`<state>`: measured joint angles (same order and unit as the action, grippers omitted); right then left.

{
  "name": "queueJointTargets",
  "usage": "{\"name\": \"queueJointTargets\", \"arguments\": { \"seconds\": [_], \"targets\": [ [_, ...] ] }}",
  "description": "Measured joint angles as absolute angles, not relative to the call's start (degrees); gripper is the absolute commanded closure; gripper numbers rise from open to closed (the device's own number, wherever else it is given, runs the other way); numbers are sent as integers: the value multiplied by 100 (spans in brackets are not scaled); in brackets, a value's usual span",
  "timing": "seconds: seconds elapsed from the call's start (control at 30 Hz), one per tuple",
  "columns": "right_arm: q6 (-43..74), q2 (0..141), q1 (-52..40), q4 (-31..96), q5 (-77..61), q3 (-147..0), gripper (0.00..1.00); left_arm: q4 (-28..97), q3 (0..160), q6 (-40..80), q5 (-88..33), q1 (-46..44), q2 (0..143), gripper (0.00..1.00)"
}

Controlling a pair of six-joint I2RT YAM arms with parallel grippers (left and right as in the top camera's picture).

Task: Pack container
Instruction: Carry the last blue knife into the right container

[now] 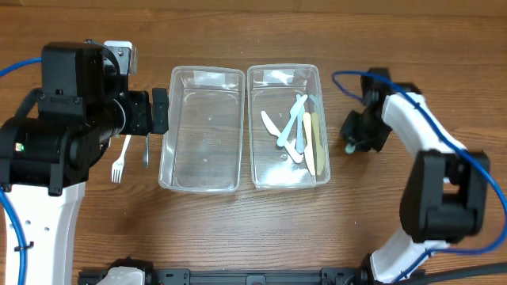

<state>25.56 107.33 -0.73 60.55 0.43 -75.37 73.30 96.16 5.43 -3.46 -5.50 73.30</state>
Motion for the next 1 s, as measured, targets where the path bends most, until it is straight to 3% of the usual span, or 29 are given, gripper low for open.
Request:
{"name": "queueJointTargets", "arguments": {
  "seconds": [0.13, 0.27, 0.57, 0.7, 0.83, 1.0],
  "targets": [
    [2300, 9808, -434, 6412, 89, -8256, 96, 7330, 9616, 543, -346, -550, 7330, 0],
    [1994, 8770, -1627, 6552, 104, -8825, 95, 7325, 9616, 543, -346, -550, 7330, 0],
    [1772, 9310, -2886, 6292, 82, -8267, 94, 7325, 9616, 543, -346, -550, 7330, 0],
    [1516, 9743, -2919, 6090, 27, -7909, 84, 7328, 9616, 543, -346, -550, 7330, 0],
    [1232, 10047, -2923, 6025, -10, -7839, 46, 7330, 9616, 543, -344, -550, 7330, 0],
    [1063, 10049, -2923, 5970, -21, -7837, 36, 7356, 9616, 543, -344, -550, 7330, 0]
  ]
}}
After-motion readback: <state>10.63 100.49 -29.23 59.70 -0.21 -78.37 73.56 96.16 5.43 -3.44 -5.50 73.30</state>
